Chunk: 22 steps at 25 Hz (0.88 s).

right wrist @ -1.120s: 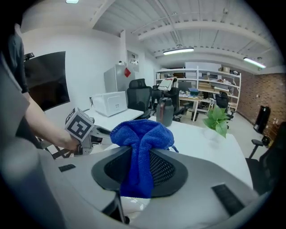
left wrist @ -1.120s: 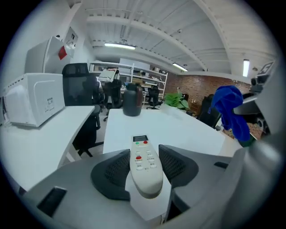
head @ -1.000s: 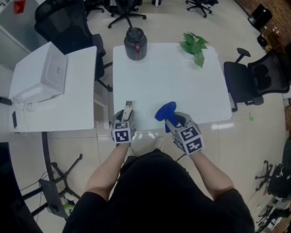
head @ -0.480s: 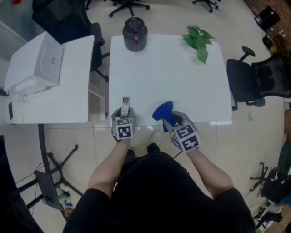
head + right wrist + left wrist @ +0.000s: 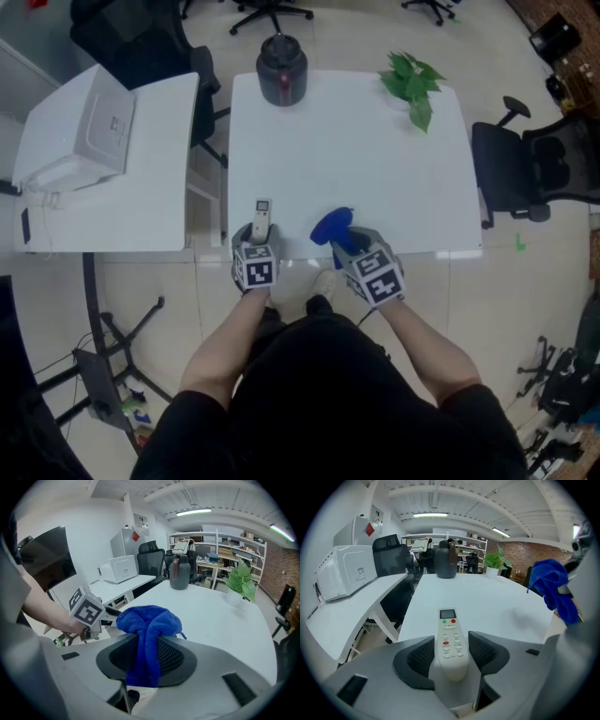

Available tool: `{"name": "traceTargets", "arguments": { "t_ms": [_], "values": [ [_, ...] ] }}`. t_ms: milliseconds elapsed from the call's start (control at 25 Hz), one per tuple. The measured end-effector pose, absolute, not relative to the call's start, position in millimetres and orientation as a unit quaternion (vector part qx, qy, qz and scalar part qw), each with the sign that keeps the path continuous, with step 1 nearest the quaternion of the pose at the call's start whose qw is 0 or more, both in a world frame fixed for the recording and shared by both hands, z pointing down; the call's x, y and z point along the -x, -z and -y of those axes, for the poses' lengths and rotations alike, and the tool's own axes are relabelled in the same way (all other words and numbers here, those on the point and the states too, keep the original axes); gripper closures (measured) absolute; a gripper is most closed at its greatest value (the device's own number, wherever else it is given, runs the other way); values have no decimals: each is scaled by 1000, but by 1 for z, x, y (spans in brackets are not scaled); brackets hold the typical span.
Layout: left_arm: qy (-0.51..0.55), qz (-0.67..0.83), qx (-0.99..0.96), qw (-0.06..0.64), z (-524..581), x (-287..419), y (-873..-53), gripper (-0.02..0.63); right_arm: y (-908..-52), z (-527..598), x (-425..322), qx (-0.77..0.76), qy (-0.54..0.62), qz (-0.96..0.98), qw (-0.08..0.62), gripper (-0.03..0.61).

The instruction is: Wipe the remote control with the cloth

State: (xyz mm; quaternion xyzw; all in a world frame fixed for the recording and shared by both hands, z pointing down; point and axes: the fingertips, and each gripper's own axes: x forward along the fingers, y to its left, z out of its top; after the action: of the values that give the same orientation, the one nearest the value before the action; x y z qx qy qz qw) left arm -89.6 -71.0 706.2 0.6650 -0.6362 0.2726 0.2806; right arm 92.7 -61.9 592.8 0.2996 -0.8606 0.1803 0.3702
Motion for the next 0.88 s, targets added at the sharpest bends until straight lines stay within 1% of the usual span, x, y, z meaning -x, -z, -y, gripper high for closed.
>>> {"name": "traceTargets", "arguments": {
  "t_ms": [200,640,880],
  "values": [
    [-264,631,-679,265,60,91,-682,380,-615,75,-91,-305,-177,851,390,459],
    [-231,626,-705,242,33,100,-620,380,-691,100,-82,-301,-155,803,491,449],
    [-227,627,-709,231,31,108,-606,380,-699,107,-82,-312,-143,799,493,417]
  ]
}}
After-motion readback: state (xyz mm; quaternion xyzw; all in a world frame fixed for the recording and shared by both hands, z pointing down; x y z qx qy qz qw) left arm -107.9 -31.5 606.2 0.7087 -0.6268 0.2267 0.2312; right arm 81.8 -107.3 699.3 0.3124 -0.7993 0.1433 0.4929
